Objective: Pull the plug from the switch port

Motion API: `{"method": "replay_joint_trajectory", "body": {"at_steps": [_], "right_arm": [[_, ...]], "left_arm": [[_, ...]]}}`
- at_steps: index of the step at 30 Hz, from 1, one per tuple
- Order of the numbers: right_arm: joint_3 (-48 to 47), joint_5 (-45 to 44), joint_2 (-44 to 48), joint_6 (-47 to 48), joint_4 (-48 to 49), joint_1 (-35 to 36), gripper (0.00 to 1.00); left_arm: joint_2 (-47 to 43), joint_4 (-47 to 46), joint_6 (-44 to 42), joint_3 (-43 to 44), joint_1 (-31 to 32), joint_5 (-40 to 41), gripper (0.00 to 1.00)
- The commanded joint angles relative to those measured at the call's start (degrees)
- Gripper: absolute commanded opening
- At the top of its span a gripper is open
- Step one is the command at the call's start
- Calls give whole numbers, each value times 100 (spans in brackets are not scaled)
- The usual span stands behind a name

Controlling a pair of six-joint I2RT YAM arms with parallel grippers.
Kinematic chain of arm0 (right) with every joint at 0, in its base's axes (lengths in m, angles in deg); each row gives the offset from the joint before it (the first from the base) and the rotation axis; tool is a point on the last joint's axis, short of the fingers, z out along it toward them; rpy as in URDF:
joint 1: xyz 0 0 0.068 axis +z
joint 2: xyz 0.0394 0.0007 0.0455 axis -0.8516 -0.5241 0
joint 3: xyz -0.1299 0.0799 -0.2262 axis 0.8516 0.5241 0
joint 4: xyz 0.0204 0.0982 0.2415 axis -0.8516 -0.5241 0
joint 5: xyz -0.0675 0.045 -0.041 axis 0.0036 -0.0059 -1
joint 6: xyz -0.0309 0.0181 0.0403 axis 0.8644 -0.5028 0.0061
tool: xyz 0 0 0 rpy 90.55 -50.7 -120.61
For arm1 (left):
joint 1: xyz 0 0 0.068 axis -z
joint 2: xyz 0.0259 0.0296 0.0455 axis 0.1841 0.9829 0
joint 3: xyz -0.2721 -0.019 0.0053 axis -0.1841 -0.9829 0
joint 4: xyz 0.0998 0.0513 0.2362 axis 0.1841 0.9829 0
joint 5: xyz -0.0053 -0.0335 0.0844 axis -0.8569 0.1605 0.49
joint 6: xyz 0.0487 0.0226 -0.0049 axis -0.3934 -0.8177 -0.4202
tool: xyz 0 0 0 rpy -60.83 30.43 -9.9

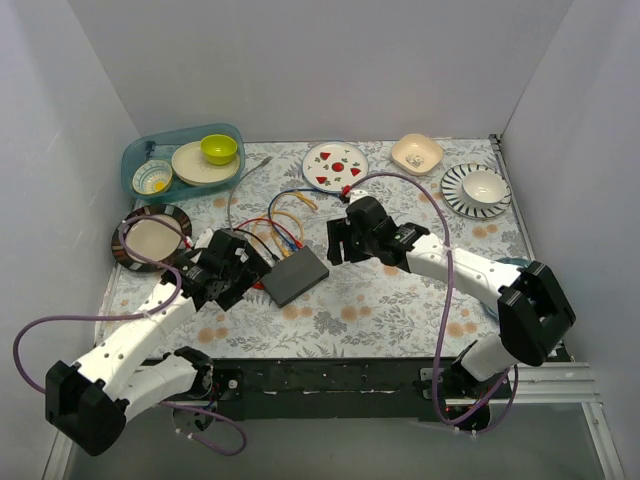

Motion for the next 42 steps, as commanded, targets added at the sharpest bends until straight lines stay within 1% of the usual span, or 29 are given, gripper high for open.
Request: {"method": "replay_joint_trajectory", "body": {"at_steps": [1, 2, 3, 4, 5, 6, 7, 9, 11, 14, 15, 19, 20, 24, 29, 31, 32, 33, 37, 42], "right_arm": [[-501, 350, -654, -189, 324, -314, 68], [-573, 647, -831, -268, 411, -394, 60], [-660, 798, -989, -408, 465, -464, 47], [-853, 939, -1304, -462, 509, -569, 40], [-933, 1123, -1455, -506, 622, -596, 34], [-1021, 1185, -1596, -576, 693, -623, 23], [-1091, 1212, -1850, -629, 720, -666, 20], [-1311, 1344, -2080, -708, 825, -702, 9], [-1504, 1388, -2387, -735, 843, -702, 8], [-1689, 1440, -2713, -753, 712, -702, 6], [-1733, 1511, -2783, -735, 650, -702, 2], [-1629, 1573, -2872, -612, 518, -693, 2], [-1567, 1573, -2846, -586, 518, -693, 2], [-1085, 1590, -2600, -480, 526, -693, 2], [-574, 2003, -2424, -375, 693, -667, 1], [-364, 2021, -2292, -296, 694, -614, 1], [-293, 2021, -2240, -278, 711, -597, 1], [-222, 2038, -2126, -217, 729, -553, 1], [77, 2126, -1932, -94, 738, -447, 1], [200, 2328, -1791, 91, 703, -307, 2]], "left_arm": [[-537, -581, 291, -371, 9, -328, 98], [-633, -714, 413, -616, 9, -503, 98], [-773, -828, 458, -723, 9, -539, 98], [-818, -951, 545, -828, 9, -566, 93], [-836, -935, 764, -969, 9, -592, 88], [-836, -909, 853, -1013, 9, -540, 81], [-767, -822, 906, -1023, 9, -505, 68], [-696, -698, 1046, -997, 9, -321, 55], [-625, -531, 1178, -1005, 9, -224, 44], [-590, -644, 1284, -1084, 9, -241, 42], [-555, -697, 1328, -1145, 9, -258, 42], [-239, -891, 1337, -1286, 9, -381, 42], [-12, -935, 1302, -1304, 9, -443, 42], [524, -1154, 1179, -1418, 9, -724, 40], [1044, -1558, 977, -1620, 9, -804, 39], [1377, -1708, 889, -1568, 9, -847, 38], [1483, -1752, 741, -1498, 9, -882, 35], [1580, -1857, 678, -1454, 9, -961, 34], [1993, -1998, 458, -1252, 9, -1067, 34], [2117, -1938, 300, -1015, 9, -1006, 36]]}}
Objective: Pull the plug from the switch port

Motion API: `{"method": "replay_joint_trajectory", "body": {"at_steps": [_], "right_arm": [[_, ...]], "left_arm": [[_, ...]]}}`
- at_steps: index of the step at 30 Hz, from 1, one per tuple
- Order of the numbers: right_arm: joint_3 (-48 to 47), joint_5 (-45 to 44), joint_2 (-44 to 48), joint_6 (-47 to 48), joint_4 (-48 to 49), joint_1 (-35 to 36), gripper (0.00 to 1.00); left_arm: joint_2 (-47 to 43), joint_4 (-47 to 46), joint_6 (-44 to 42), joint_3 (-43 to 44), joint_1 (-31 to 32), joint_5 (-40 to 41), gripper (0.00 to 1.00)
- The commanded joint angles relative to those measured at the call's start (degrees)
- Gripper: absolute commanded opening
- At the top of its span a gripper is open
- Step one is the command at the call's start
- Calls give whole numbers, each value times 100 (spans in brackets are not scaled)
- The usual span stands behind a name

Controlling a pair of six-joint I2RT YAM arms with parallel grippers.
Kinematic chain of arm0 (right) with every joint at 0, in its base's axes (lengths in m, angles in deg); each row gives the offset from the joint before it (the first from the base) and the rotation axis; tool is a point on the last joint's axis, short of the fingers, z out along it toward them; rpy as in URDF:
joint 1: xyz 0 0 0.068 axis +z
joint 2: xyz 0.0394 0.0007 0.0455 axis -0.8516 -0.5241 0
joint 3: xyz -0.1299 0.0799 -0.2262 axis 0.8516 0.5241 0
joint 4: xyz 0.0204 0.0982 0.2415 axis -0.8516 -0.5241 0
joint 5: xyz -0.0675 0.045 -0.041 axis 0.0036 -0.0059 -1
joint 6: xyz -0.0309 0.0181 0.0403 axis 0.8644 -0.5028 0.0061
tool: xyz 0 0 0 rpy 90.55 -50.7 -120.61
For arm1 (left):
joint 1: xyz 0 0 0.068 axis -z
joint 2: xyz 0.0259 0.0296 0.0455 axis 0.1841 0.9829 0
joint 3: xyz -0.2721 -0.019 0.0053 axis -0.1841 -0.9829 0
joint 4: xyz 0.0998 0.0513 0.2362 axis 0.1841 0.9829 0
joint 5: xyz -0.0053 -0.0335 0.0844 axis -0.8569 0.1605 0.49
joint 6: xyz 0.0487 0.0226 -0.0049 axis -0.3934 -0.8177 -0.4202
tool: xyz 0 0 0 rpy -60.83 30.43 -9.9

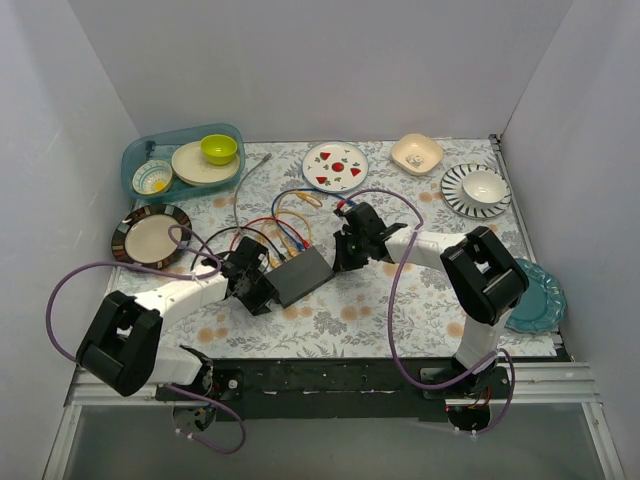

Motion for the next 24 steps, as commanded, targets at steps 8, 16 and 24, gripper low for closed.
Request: {"method": "replay_joint_trajectory", "body": {"at_steps": [8, 16, 24], "right_arm": [[-29, -711, 932, 343, -1155, 358, 1], [-1713, -1119, 583, 466, -926, 332, 5], [-3519, -600, -1290, 370, -1358, 323, 1]], "left_arm": [[-292, 738, -390, 672, -270, 1121, 47], [-1205, 565, -275, 357, -236, 447, 48], [-1752, 28, -372, -398, 239, -380, 13]]}}
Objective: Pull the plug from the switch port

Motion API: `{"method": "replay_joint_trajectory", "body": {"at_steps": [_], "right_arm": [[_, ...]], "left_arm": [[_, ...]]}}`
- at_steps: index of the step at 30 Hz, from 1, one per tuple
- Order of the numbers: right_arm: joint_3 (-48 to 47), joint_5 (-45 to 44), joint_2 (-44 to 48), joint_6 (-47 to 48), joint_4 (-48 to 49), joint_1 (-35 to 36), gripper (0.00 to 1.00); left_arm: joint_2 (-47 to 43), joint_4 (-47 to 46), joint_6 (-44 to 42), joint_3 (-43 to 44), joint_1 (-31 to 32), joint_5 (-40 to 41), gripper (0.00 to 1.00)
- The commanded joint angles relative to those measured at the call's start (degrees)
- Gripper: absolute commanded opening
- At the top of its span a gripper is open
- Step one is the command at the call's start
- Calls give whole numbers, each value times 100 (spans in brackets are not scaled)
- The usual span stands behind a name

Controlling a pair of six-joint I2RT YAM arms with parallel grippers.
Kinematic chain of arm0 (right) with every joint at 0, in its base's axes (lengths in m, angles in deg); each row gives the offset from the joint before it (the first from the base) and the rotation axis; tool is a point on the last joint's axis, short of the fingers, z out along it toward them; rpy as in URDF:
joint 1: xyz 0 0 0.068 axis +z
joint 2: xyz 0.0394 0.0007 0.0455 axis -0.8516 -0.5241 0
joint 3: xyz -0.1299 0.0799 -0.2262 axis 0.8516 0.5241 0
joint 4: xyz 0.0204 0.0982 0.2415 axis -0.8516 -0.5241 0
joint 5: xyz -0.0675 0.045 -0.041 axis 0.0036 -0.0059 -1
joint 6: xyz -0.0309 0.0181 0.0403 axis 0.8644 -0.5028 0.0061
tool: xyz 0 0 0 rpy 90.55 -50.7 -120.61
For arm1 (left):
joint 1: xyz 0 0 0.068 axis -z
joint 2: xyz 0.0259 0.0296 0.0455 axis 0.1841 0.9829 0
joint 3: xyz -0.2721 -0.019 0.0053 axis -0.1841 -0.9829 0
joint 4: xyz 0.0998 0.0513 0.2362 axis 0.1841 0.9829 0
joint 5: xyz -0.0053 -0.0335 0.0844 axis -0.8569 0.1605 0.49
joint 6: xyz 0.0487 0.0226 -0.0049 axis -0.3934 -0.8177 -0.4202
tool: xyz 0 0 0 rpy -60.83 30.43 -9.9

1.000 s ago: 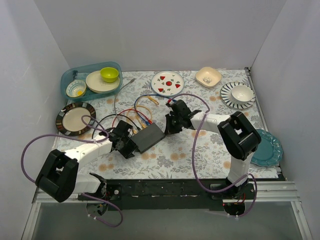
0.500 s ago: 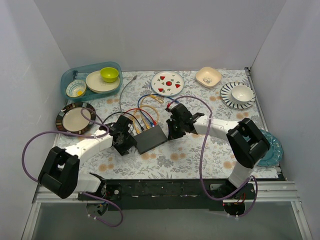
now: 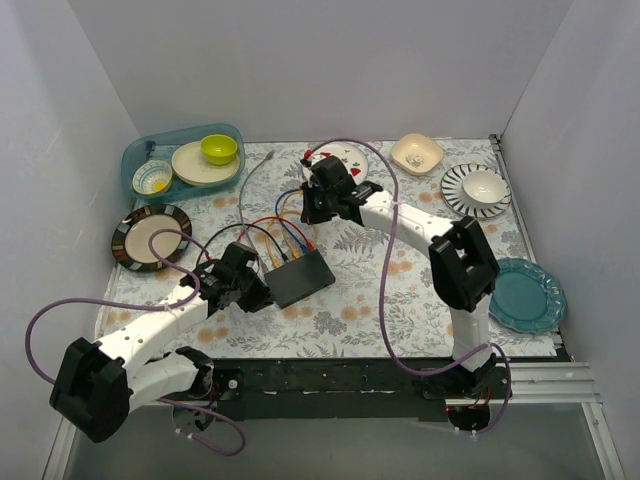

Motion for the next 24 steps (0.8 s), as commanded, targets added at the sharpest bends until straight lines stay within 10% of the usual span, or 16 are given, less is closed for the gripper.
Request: {"method": "replay_joint_trajectory", "body": {"at_steps": [1, 24], "right_arm": [[-457, 301, -665, -72, -282, 4, 1], [2415, 477, 449, -362, 236, 48, 1]], "left_arm": [[-287, -285, -60, -366, 187, -580, 13], [2146, -1586, -367, -342, 407, -1126, 18]]}}
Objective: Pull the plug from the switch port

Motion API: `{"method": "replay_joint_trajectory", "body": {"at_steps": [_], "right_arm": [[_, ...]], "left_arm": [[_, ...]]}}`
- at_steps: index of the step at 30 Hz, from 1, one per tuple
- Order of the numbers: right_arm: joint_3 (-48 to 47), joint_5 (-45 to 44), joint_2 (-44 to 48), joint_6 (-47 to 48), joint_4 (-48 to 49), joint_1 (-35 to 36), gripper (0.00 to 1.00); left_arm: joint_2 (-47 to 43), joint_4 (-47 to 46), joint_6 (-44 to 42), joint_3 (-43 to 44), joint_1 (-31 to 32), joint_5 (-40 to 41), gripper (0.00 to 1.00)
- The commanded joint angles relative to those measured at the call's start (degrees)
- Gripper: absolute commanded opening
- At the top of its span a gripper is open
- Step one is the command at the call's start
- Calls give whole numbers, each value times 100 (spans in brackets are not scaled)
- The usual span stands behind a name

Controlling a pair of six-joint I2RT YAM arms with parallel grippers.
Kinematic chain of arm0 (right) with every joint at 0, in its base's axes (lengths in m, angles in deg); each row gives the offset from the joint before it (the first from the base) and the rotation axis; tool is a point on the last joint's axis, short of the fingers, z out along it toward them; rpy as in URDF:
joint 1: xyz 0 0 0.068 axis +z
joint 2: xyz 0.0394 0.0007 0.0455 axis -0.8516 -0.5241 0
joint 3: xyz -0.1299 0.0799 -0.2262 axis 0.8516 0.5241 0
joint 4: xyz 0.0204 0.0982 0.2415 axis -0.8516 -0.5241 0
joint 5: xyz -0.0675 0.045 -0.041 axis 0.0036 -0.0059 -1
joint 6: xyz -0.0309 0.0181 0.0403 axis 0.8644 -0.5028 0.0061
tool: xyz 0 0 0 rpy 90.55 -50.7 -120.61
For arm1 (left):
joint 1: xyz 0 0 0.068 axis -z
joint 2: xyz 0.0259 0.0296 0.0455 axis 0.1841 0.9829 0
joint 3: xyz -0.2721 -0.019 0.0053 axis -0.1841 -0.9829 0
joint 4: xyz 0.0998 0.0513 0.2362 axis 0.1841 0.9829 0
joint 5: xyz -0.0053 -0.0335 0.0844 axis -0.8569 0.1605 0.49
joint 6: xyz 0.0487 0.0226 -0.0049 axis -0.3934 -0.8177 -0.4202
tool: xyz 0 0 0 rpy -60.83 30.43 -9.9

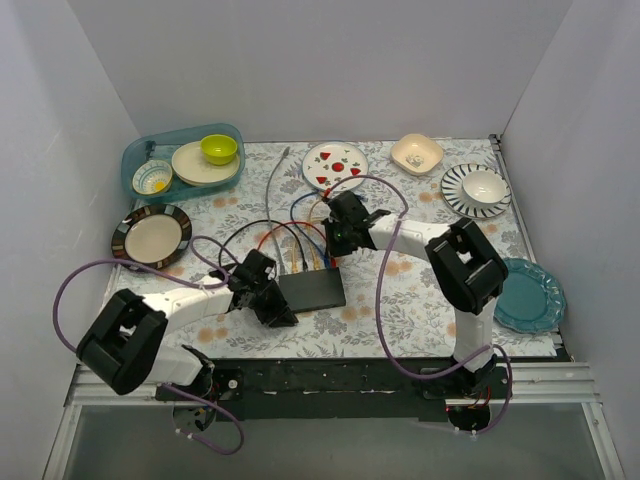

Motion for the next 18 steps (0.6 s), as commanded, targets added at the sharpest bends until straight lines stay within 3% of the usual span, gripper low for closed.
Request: {"method": "replay_joint_trajectory", "body": {"at_steps": [1, 11, 18], "right_arm": [[814, 361, 646, -205, -212, 168, 1], [1860, 431, 1692, -636, -80, 589, 1], [1949, 896, 1728, -846, 121, 994, 1]], "left_arm": [[789, -164, -188, 253, 7, 564, 18], [1880, 487, -329, 1642, -99, 1047, 21], [1670, 1155, -83, 2152, -423, 1678, 25]]}}
